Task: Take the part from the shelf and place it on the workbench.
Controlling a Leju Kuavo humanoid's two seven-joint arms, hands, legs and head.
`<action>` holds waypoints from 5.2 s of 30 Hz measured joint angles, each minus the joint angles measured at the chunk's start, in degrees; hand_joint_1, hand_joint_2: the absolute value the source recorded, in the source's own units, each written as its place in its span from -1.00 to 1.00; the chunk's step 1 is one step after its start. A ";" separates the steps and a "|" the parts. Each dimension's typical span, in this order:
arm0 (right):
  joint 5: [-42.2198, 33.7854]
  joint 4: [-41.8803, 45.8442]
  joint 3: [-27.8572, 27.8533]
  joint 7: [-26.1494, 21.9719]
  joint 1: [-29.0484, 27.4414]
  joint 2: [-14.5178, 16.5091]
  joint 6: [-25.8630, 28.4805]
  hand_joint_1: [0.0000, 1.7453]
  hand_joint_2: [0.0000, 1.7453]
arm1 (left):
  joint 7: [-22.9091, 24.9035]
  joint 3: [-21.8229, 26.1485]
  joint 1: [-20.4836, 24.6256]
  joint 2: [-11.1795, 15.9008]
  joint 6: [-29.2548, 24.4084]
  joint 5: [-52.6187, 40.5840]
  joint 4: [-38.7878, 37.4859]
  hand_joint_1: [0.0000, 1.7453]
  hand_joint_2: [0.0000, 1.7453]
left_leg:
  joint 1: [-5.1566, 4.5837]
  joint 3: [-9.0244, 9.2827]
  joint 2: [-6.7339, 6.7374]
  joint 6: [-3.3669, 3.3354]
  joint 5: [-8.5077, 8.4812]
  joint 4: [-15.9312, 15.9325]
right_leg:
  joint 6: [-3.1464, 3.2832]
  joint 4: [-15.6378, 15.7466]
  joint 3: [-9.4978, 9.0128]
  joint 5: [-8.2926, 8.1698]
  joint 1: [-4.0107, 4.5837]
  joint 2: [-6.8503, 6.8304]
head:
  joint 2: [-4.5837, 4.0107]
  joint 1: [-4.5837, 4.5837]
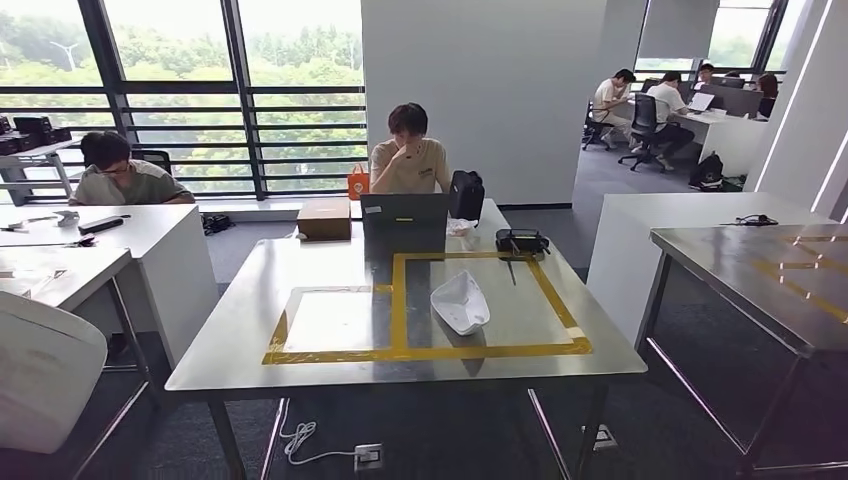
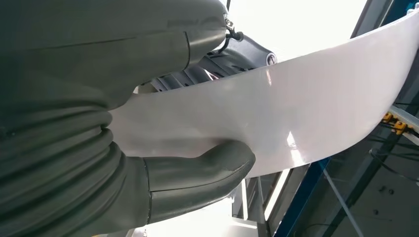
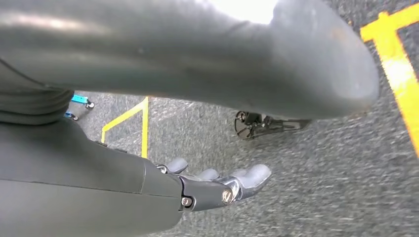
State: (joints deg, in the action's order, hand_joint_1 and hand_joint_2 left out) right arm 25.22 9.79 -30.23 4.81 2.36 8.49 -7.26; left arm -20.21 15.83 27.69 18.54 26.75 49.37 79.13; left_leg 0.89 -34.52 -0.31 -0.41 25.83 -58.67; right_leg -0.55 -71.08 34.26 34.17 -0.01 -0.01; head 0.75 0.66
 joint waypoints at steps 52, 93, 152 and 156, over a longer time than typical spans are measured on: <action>-0.59 -0.04 -1.24 1.15 -0.33 -0.09 0.52 -1.00 -1.00 | 0.17 -3.03 3.35 -1.36 -0.17 -1.49 -4.29 1.00 1.00 | -0.38 -5.15 0.06 2.72 9.22 -10.20 | 3.23 12.29 -3.32 -5.21 0.16 0.88 | -0.01 0.33; 0.99 -0.04 -4.28 0.59 -0.53 0.49 1.64 -1.00 -1.00 | -8.03 -42.44 19.50 -14.66 -22.17 -62.49 -52.70 1.00 1.00 | -0.89 0.59 0.39 0.81 0.78 -0.12 | 1.38 11.80 1.33 -8.41 0.15 0.79 | 0.08 0.05; 3.54 -0.09 -3.72 -0.04 -0.49 1.76 1.57 -1.00 -1.00 | -17.38 -35.11 10.19 -7.18 -50.43 -60.44 -37.15 -1.00 -1.00 | 1.08 -4.32 0.45 3.69 3.70 -6.58 | 1.67 10.98 0.90 -7.60 -1.61 0.30 | 0.08 0.22; 3.56 -0.09 -3.72 -0.05 -0.53 1.76 1.56 -1.00 -1.00 | -16.68 -35.11 9.05 -7.02 -50.58 -60.61 -35.94 -1.00 -1.00 | 0.61 -5.77 0.43 3.21 8.81 -16.66 | 2.19 10.93 3.42 -9.57 -0.80 0.29 | 0.08 0.23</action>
State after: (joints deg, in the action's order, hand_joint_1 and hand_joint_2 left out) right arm 28.78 9.70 -33.94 4.76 1.83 10.25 -5.70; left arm -36.88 -19.28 36.74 11.52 -23.82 -11.23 43.20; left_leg 1.50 -40.29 0.12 2.80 34.64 -75.32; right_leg 1.64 -60.15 37.68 24.60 -0.80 0.28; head 0.83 0.89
